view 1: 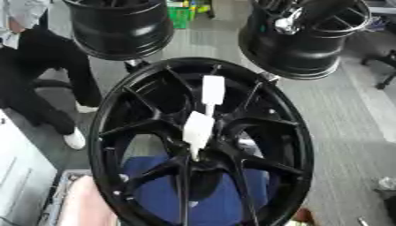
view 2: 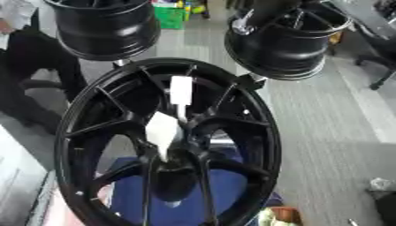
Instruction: Pull the pin out of the wheel hub.
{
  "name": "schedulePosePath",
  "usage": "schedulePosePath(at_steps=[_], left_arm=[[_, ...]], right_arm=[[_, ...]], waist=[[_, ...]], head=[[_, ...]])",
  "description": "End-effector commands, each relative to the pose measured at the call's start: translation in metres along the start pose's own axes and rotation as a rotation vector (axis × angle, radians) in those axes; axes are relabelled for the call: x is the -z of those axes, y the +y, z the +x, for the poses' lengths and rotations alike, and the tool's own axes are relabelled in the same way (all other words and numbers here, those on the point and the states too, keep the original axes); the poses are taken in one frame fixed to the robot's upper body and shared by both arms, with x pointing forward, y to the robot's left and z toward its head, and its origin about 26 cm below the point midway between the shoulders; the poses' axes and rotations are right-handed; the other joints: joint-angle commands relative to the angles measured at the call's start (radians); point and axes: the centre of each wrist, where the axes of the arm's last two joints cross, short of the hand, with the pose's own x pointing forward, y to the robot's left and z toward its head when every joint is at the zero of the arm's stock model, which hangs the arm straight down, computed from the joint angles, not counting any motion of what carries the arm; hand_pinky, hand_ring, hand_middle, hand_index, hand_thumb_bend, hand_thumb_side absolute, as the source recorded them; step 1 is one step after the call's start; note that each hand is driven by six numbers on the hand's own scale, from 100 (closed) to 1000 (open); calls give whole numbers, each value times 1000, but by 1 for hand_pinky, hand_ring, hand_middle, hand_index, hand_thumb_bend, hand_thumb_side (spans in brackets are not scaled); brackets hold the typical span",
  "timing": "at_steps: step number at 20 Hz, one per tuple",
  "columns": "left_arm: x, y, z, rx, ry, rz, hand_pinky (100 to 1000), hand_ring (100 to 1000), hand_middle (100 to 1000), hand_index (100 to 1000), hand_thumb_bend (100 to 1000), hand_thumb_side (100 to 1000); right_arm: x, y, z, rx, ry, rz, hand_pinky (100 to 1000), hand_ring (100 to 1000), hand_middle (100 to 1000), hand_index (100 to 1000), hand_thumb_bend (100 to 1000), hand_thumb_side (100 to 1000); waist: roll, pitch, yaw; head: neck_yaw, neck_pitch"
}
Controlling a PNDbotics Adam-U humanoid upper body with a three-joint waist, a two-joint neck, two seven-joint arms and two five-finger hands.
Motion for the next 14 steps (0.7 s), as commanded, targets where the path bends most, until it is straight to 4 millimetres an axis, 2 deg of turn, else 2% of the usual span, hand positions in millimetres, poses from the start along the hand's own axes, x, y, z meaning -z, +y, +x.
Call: schedulePosePath(at_steps=[1,6,9,14], left_arm=[[5,4,6,7,-25,-1,654,629,584,737,530,551],[5,3,5,11,-19,-12,654,629,584,737,528,553],[5,3,5,10,-18,-15,654,629,584,737,527,554],[5,2,4,12,-13,-20,654,628,583,736,526,555]], right_arm=[[-5,-7,3,2,1,7,904,895,880,935,138,603],[-6,0,14,11,25,17,898,887,872,934,112,612],[-7,3,23,25,47,-2,896,882,868,932,108,571],[-4,10,39,73,39,7,893,869,860,923,100,609]], waist=[[4,-14,0],[0,-10,-1],[0,-7,0],[-2,-2,4]], head=[[-2,-5],[10,-5],[14,-6],[15,-7]])
